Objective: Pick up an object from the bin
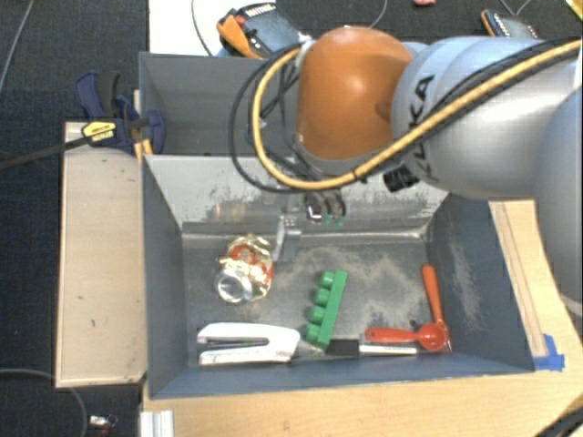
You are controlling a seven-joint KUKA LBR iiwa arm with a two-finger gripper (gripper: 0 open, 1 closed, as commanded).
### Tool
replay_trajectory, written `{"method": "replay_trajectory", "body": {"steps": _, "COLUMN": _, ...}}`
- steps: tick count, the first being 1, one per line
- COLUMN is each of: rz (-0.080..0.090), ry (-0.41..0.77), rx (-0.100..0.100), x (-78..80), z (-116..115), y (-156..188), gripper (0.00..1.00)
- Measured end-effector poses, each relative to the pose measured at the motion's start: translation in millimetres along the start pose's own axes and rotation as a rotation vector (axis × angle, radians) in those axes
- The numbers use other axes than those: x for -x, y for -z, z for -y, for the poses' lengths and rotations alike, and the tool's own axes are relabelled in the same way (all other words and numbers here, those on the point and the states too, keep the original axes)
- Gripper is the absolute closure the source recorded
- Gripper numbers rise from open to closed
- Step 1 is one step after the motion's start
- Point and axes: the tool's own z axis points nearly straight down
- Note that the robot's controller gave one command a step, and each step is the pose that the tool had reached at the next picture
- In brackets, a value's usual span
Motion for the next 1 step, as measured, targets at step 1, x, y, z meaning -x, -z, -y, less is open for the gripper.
{"method": "replay_trajectory", "body": {"steps": 1, "rz": 0.008, "ry": -0.006, "rx": 0.002, "x": 1.8, "z": 1.0, "y": 4.8, "gripper": 0.0}}
